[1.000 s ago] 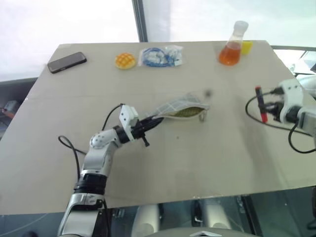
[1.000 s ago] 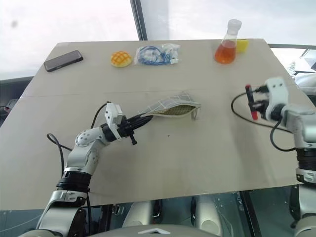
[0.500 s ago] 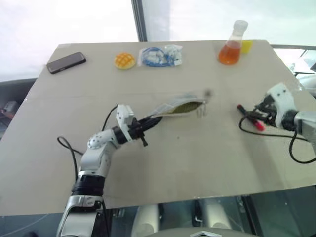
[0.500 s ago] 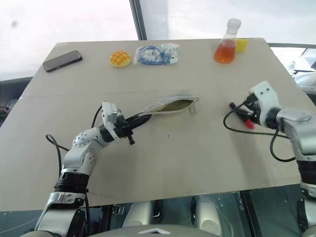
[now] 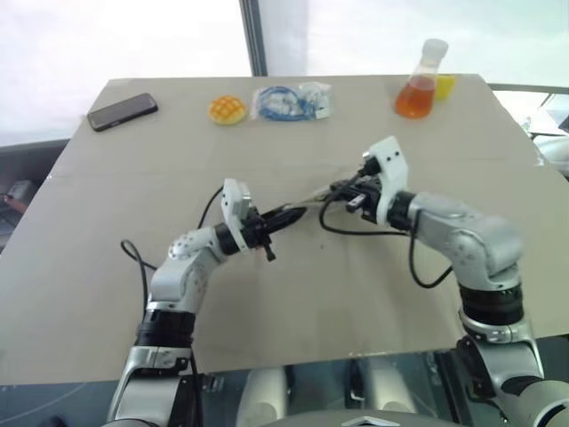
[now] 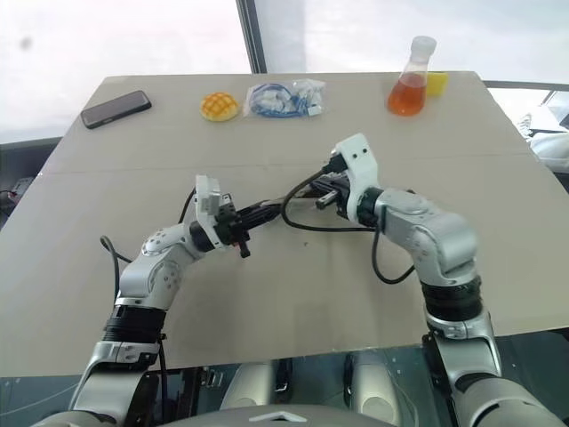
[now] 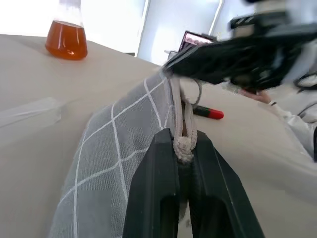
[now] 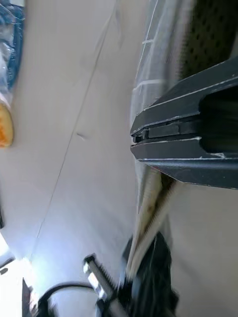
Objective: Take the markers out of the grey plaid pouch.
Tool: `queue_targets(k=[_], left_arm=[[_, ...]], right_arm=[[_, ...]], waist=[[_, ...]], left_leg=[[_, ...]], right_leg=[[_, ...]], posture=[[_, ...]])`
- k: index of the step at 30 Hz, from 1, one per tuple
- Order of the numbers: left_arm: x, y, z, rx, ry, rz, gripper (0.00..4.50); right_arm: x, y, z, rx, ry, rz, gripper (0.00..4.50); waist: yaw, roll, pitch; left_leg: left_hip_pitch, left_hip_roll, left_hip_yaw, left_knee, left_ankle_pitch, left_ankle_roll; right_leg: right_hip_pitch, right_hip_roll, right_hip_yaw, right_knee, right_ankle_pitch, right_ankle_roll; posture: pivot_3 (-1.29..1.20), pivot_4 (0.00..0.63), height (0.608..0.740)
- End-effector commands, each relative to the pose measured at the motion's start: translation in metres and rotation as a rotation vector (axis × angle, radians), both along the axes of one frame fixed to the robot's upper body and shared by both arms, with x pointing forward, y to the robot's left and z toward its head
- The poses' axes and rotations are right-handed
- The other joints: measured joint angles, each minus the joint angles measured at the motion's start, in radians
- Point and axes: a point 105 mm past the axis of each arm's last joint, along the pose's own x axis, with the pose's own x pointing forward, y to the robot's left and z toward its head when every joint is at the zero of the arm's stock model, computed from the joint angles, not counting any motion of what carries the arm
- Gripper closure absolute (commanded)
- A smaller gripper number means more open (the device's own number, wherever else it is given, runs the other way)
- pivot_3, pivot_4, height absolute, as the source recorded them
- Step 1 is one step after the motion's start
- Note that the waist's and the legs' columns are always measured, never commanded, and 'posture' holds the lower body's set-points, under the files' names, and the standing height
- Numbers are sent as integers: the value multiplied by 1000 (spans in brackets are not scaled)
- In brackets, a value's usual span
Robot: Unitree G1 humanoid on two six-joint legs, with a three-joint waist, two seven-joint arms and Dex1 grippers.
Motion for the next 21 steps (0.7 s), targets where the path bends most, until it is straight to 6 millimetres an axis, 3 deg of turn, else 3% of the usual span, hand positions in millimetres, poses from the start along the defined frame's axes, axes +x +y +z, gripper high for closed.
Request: queue_targets(k=[1, 4, 6, 12, 15, 21], left_arm=[[-9, -7, 18, -75, -3, -49, 4500], [-14, -8, 19, -150, 87, -71, 4500], [-15, -7, 23, -215, 148, -85, 4500], [-17, -4, 22, -196, 152, -74, 4500], [-18, -6, 21, -185, 145, -79, 4500], [-17, -7, 21, -165, 130, -91, 4500]], right_arm=[[-5, 6, -16, -140, -41, 63, 4437], [-21, -8, -29, -303, -51, 151, 4437], [-29, -18, -19, -311, -63, 172, 4437], [-27, -47, 23, -237, -160, 36, 4437], [-33, -59, 23, -273, -170, 3, 4437], [-39, -65, 26, -237, -167, -20, 4437]], waist=[[-3, 0, 0], [-2, 0, 0], [0, -1, 1], [-2, -1, 1], [3, -1, 1], [3, -1, 1]], left_leg=[[0, 0, 0, 0, 0, 0], [0, 0, 0, -2, 0, 0], [0, 0, 0, -2, 0, 0], [2, 1, -4, -1, 0, 0], [2, 1, -4, -1, 0, 0], [1, 0, -3, -1, 0, 0]], right_leg=[[0, 0, 0, 0, 0, 0], [-1, 1, 0, 0, 0, 0], [0, 0, -1, -1, -1, 1], [0, 1, 0, 1, -2, 3], [0, 1, -1, 1, -3, 2], [0, 0, 1, -1, -3, 1]], posture=[[0, 150, 740], [0, 150, 740], [0, 150, 740], [0, 150, 740], [0, 150, 740], [0, 150, 740]])
